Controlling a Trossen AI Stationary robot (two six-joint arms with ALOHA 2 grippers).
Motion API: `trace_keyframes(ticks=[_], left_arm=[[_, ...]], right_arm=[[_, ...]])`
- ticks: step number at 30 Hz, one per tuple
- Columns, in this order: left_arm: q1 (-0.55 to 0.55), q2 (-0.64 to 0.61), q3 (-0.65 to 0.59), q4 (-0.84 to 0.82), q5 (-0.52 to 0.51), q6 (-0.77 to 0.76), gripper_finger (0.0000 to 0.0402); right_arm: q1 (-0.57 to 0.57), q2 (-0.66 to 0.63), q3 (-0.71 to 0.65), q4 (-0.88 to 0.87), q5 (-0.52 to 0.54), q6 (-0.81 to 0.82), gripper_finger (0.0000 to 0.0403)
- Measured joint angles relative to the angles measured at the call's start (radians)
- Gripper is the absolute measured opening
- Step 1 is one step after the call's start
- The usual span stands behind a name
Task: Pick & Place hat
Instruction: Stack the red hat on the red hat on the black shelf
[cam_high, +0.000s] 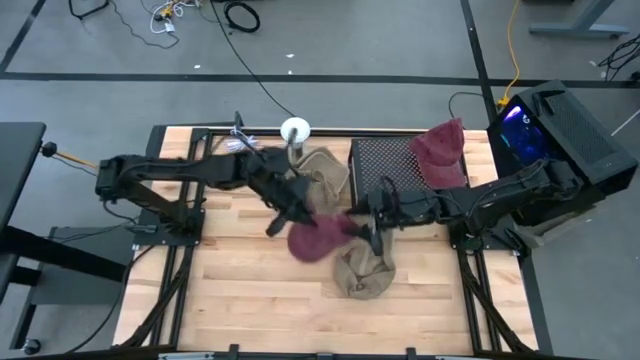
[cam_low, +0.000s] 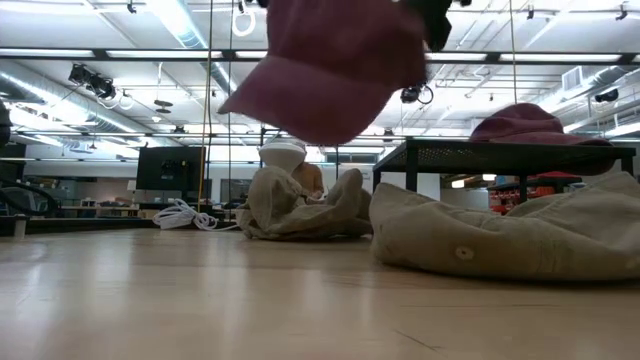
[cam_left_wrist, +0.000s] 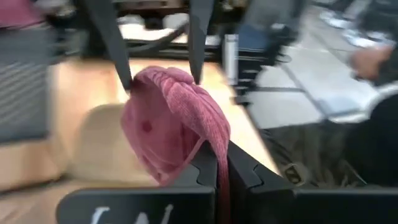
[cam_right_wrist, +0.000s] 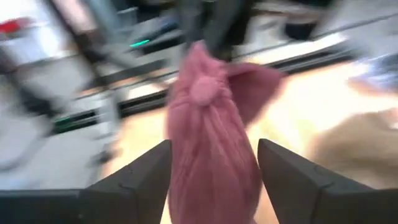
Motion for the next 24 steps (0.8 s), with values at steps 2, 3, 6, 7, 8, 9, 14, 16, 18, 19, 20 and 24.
trace_keyframes(ticks=[2, 3, 6, 7, 8, 9, 14, 16, 18, 19, 20, 24], left_arm=[[0.027, -0.040, 0.000, -0.058, -0.063, -0.013, 0.0006], [0.041, -0.064, 0.000, -0.083, -0.098, -0.020, 0.0007], [0.074, -0.111, 0.000, -0.085, -0.197, -0.063, 0.0007], [0.085, -0.122, -0.002, -0.086, -0.220, -0.071, 0.0007], [0.092, -0.126, -0.001, -0.052, -0.244, -0.080, 0.0007], [0.100, -0.130, 0.001, -0.016, -0.262, -0.092, 0.0007], [0.129, -0.125, 0.000, 0.115, -0.281, -0.098, 0.0007], [0.138, -0.117, 0.000, 0.144, -0.283, -0.098, 0.0007], [0.141, -0.104, 0.000, 0.189, -0.303, -0.098, 0.0007], [0.144, -0.103, -0.001, 0.190, -0.315, -0.098, 0.0007], [0.147, -0.097, -0.001, 0.205, -0.332, -0.098, 0.0007], [0.155, -0.077, 0.000, 0.254, -0.360, -0.098, 0.0007]], right_arm=[[-0.014, -0.001, 0.000, 0.000, 0.113, -0.031, 0.0242], [-0.021, -0.002, 0.000, 0.010, 0.158, -0.048, 0.0243], [-0.038, -0.003, 0.000, 0.060, 0.227, -0.091, 0.0241], [-0.043, -0.003, 0.000, 0.086, 0.230, -0.108, 0.0241], [-0.046, -0.002, 0.000, 0.119, 0.231, -0.125, 0.0240], [-0.049, -0.001, 0.000, 0.151, 0.231, -0.147, 0.0240], [-0.065, 0.016, -0.001, 0.285, 0.208, -0.284, 0.0245], [-0.078, 0.021, 0.001, 0.303, 0.209, -0.316, 0.0252], [-0.097, 0.023, 0.000, 0.300, 0.216, -0.324, 0.0262], [-0.107, 0.023, 0.000, 0.299, 0.216, -0.325, 0.0268], [-0.115, 0.023, 0.000, 0.300, 0.212, -0.332, 0.0275], [-0.141, 0.023, 0.000, 0.342, 0.207, -0.372, 0.0299]])
